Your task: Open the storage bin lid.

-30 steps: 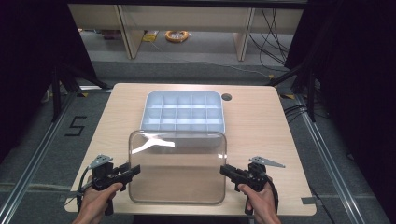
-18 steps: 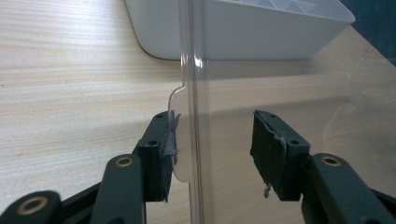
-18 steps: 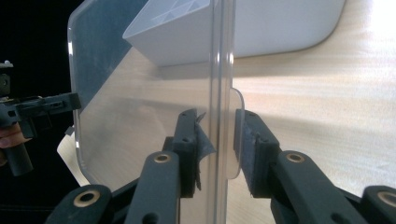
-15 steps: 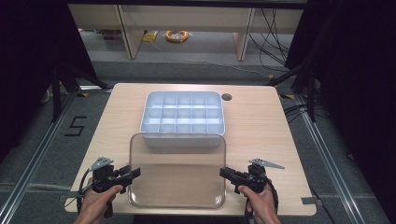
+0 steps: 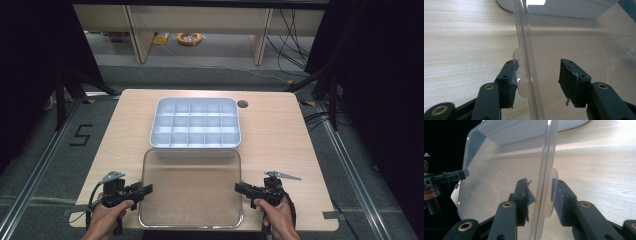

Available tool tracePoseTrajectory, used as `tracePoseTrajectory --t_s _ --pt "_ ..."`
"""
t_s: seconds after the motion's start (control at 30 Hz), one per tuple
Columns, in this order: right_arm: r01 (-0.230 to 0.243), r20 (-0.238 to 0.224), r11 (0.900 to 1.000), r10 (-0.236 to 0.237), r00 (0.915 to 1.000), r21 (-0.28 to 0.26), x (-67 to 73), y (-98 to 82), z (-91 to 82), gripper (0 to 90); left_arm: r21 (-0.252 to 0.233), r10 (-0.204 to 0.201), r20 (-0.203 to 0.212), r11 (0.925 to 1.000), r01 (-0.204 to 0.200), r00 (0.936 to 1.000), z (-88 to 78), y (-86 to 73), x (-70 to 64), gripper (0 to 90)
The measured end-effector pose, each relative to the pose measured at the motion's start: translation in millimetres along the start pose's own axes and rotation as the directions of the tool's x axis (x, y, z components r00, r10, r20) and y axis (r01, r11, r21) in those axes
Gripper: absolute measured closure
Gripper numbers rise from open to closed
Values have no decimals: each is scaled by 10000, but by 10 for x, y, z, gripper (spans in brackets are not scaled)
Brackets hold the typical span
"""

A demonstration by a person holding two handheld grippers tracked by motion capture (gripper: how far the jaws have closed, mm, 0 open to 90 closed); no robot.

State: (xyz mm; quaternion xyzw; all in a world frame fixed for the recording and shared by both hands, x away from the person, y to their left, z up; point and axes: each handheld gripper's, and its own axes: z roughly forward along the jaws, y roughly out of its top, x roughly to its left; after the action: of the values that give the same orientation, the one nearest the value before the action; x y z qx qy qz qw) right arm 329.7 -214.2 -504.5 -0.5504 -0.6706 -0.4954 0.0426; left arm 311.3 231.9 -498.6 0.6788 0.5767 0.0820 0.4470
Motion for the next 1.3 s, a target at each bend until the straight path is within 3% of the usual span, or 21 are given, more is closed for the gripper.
tracePoseTrajectory --t_s 0.1,0.17,0.2,0.33,0.57,0.77,0.9,0.97,1.0,1.13,1.17,1.2,1.3 --pt "45 47 9999 -46 10000 121 -20 -1 15 662 62 -14 77 10000 14 10000 28 -13 16 486" --pt "-254 33 9993 253 9997 277 -3 -2 19 655 182 -49 52 9998 49 10000 36 -15 19 484" --pt "137 125 9997 -140 9998 206 -39 2 35 652 225 -41 109 9997 38 9999 43 -17 28 482" --pt "96 167 9992 -102 9998 380 -48 16 49 645 254 3 17 9997 -3 10000 76 -28 39 477" --pt "445 479 9981 -466 9978 434 -108 16 74 653 475 108 -142 9988 -101 9998 104 -46 51 470" --pt "196 417 9974 -225 9989 696 -118 21 92 647 757 120 -227 9971 -103 9997 142 -65 66 455" --pt "337 501 9976 -368 9981 612 -133 33 99 650 1013 485 -288 9938 -454 9984 140 -61 77 449" --pt "338 570 9977 -371 9977 586 -137 39 106 649 816 295 -301 9963 -270 9991 165 -66 61 444" --pt "285 615 9977 -323 9976 613 -139 38 108 648 985 533 -342 9939 -497 9980 153 -62 69 444" --pt "306 621 9978 -342 9975 580 -171 35 137 648 920 564 -423 9944 -523 9975 158 -68 55 437" --pt "178 560 9984 -208 9982 543 -160 40 125 644 706 363 -426 9970 -332 9984 178 -73 32 431" --pt "36 765 9990 -71 9970 448 -141 53 116 634 870 541 -459 9950 -499 9975 170 -67 47 418" --pt "335 539 9994 -340 9980 110 -191 98 97 648 820 509 -613 9956 -458 9968 167 -52 66 346"
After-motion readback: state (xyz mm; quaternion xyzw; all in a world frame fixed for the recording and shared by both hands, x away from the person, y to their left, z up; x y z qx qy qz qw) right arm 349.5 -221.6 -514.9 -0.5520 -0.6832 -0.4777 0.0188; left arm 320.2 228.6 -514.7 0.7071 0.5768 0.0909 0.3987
